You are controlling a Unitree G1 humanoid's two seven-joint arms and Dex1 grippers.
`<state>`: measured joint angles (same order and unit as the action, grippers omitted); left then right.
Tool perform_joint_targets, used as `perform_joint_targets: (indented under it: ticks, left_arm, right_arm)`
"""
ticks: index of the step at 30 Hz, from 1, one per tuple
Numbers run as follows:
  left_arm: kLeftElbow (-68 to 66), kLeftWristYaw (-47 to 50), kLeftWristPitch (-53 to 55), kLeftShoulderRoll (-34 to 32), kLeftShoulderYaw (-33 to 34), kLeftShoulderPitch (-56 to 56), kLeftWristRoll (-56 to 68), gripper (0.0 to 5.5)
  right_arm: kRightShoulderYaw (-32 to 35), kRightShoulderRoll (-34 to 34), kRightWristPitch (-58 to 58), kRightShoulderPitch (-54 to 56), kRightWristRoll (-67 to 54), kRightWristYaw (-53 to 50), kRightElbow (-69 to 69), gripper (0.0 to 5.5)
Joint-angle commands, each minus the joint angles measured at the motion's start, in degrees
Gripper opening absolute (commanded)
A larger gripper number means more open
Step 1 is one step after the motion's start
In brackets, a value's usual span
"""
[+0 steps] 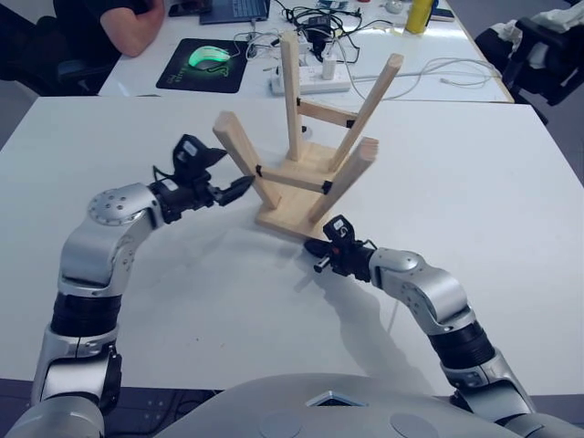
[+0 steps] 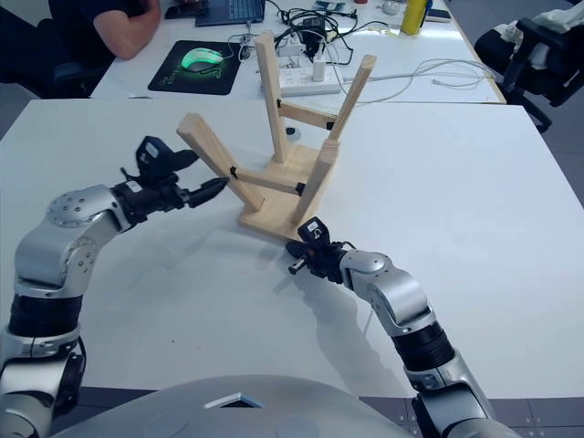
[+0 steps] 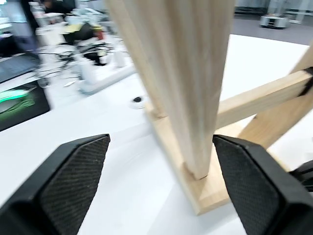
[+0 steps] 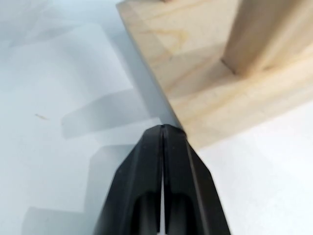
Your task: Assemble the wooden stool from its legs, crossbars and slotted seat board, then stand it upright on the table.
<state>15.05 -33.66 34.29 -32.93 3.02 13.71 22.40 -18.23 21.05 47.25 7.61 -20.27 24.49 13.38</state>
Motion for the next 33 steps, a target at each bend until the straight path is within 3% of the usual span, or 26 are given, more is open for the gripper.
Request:
perform_joint_targets:
  ticks: [1,9,17,22,25,28,33]
  left_arm:
    - [3.6,0.9,0.0,1.8,1.7,-3.4,1.7,3.90]
    - [5.2,0.4,1.4,1.2,2.1,-6.0,2.2,3.90]
    - [5.8,15.5,-2.4,10.3,-0.3,-6.1,-6.5,3.90]
    - [9.5,25.0,-0.2,14.6,-2.7,-6.8,-13.3,3.90]
    - [13.5,29.8,2.7,17.6,0.1,-6.6,-14.1,3.90]
    - [17.3,34.3,5.1,21.5,3.1,-8.4,-13.6,3.50]
    - [21.3,34.4,8.3,21.7,0.7,-10.7,-14.6,2.71]
  right_arm:
    - [2.5,-0.4,-0.7,0.8,2.1,-1.6,-2.5,0.01]
    - [6.0,-1.7,-1.2,1.1,3.7,-3.5,-3.1,0.01]
    - [7.5,-2.0,-0.7,2.7,3.7,-1.8,-3.1,0.01]
    - [11.7,-2.4,4.6,-1.8,-2.0,-1.5,8.4,0.01]
    - [18.3,-3.6,9.6,-6.0,-7.6,-3.6,19.0,0.01]
    - [25.6,-7.6,8.5,-8.8,-11.8,-7.1,25.4,0.00]
    - [24.5,-6.3,4.0,-13.2,-6.0,-11.4,28.0,0.00]
